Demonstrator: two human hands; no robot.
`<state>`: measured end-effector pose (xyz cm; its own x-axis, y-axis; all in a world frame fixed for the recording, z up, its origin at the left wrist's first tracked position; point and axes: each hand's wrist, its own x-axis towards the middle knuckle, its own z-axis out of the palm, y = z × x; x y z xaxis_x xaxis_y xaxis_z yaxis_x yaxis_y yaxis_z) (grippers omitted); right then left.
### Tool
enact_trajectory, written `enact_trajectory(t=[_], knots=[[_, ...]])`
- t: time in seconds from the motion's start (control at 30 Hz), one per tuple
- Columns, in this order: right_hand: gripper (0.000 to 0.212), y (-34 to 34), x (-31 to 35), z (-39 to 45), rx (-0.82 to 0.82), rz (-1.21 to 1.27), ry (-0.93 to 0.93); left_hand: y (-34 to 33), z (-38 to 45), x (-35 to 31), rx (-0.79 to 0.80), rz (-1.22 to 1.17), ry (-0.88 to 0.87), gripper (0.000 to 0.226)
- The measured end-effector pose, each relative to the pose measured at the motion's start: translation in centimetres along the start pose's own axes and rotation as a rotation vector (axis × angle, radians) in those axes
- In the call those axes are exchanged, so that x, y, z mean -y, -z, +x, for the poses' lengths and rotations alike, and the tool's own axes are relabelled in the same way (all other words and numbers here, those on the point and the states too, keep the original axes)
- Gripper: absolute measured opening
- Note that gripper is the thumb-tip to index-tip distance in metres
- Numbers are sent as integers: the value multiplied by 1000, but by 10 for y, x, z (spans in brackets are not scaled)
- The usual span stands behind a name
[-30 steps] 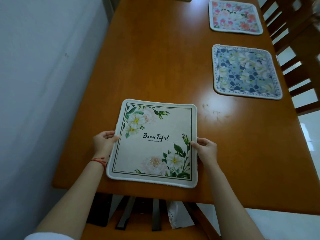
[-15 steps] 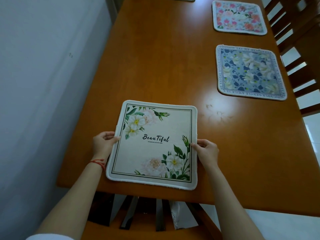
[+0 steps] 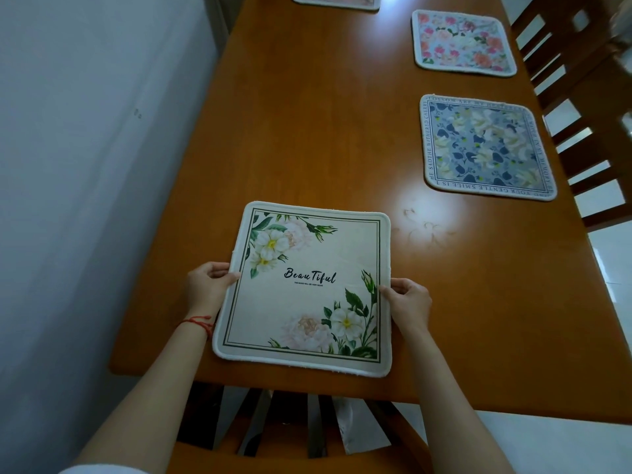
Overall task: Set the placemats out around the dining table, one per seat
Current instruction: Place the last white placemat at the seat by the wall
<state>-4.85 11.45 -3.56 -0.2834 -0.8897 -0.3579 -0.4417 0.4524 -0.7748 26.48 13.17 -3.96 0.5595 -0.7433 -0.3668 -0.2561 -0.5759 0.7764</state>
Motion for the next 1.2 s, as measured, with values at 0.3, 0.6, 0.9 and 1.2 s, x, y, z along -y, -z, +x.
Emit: enact_trajectory(t=[0.3,0.6,0.9,1.2], knots=[[21,0,-1,1,3,-11,1,0,-1,2,-5,-4,-1,27],[23,0,-1,0,6,3,-2,0,-2,2,-3,16,-9,27],[21,-1,-3,-2,-22,28,22,0,-4,2,-17,15,-13,26],[23,-2,0,-2,-43,50,-1,-2,-7,0,-51,7,-13,28]])
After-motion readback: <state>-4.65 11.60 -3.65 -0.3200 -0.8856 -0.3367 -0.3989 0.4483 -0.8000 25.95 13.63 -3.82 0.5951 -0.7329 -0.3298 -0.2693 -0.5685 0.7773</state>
